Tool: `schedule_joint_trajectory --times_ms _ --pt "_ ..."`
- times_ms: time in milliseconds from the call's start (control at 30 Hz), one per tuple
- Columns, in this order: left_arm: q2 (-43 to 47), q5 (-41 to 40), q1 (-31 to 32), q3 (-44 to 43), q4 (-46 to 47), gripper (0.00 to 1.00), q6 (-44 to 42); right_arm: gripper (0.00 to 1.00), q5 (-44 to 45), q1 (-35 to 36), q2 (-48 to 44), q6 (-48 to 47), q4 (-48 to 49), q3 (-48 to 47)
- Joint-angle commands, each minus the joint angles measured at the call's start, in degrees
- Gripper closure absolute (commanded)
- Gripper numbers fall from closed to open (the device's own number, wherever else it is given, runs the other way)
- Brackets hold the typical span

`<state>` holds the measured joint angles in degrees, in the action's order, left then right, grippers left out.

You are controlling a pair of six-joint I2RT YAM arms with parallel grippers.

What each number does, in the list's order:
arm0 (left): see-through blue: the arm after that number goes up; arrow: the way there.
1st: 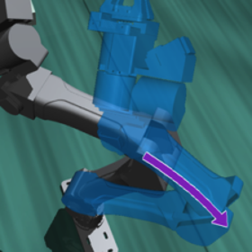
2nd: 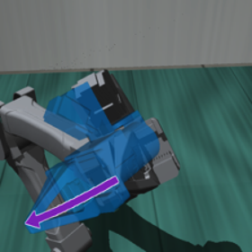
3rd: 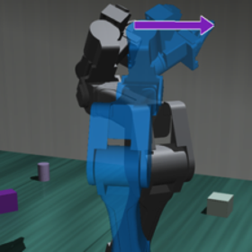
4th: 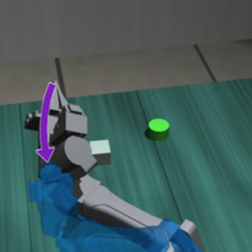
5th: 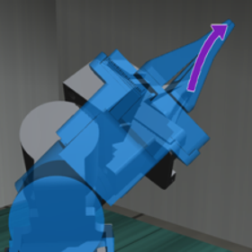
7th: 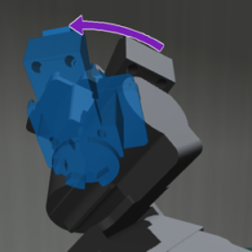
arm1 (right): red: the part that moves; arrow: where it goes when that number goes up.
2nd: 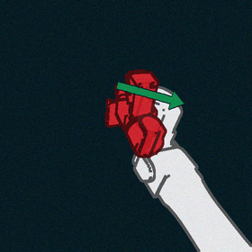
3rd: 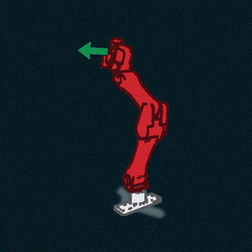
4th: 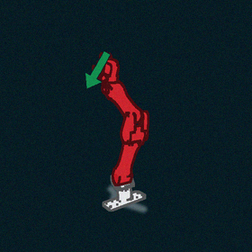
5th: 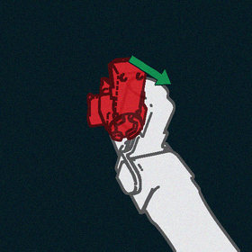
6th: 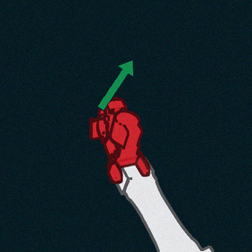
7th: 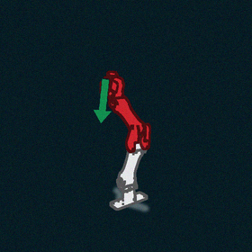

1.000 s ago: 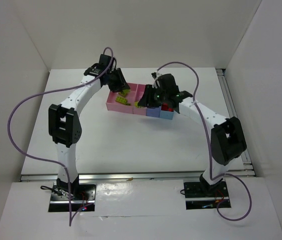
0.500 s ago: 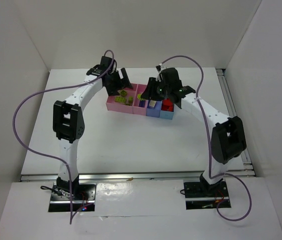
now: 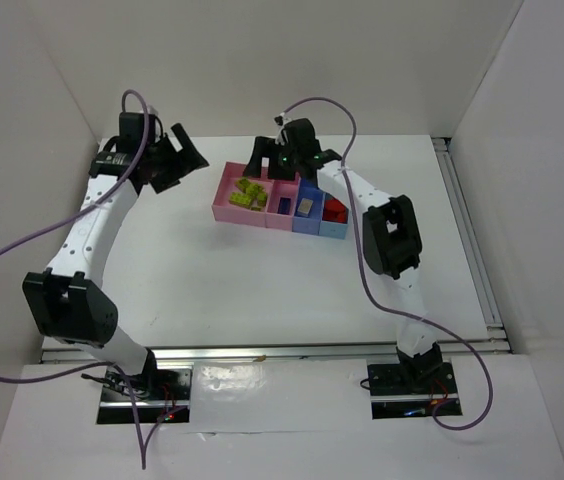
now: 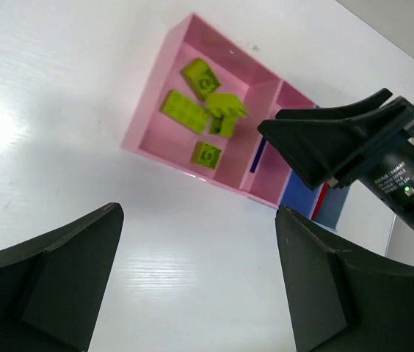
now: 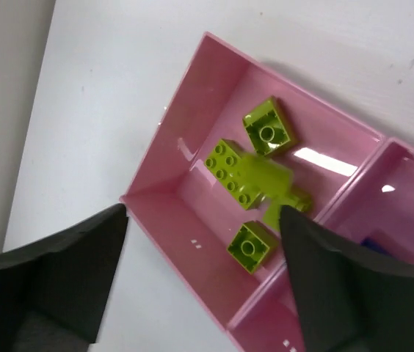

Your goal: Sort the legos into containers by color

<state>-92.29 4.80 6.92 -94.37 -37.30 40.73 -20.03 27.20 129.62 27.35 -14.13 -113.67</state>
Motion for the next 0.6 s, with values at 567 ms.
schedule_joint_trajectory --times_ms 567 --pt "6.51 5.21 -1.64 10.78 3.20 0.06 -6.97 0.00 55.27 -5.40 -47.60 1.03 -18.38 36.89"
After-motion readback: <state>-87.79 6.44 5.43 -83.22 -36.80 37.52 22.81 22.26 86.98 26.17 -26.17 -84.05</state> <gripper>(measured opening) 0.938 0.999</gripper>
